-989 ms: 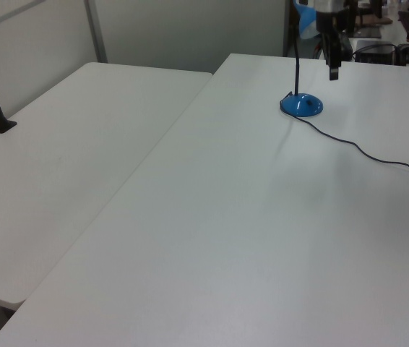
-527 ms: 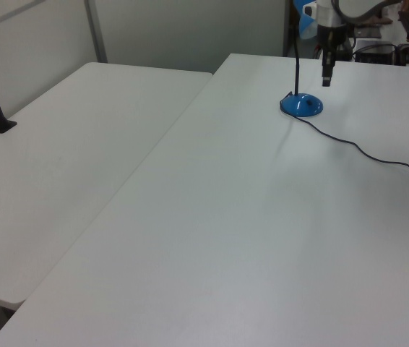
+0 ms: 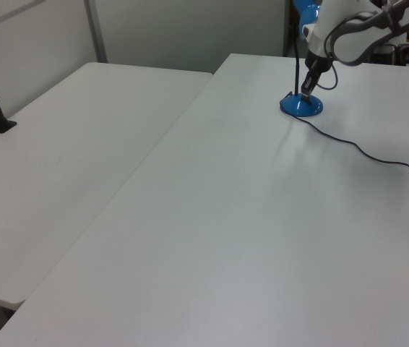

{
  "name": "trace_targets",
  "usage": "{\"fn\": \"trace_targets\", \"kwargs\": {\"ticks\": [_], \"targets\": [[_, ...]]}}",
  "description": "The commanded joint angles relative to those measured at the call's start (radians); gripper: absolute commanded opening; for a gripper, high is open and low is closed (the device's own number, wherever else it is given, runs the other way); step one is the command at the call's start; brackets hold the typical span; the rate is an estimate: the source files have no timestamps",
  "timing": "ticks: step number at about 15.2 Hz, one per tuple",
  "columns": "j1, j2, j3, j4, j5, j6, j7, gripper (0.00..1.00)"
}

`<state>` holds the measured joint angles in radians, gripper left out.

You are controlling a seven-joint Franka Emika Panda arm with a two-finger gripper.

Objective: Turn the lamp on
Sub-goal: 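Move the gripper down toward the button on the blue lamp base, then press the button on the lamp base with the gripper fingertips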

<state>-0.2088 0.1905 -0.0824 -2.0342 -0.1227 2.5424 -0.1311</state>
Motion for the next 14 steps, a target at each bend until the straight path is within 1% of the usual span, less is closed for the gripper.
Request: {"fn": "trace_targets", "kwargs": {"ticks": [1,2,6,9,14], "targets": [[-0.008,0.036,-0.046,-0.008,0.000,0.123,0.039,0.00],[-0.006,0.043,-0.066,-0.006,-0.003,0.140,0.037,0.00],[-0.006,0.082,-0.109,-0.001,-0.012,0.191,0.037,0.00],[-0.006,0.109,-0.117,0.002,-0.012,0.225,0.037,0.00],[-0.008,0.133,-0.128,0.023,-0.008,0.234,0.039,0.00]]}}
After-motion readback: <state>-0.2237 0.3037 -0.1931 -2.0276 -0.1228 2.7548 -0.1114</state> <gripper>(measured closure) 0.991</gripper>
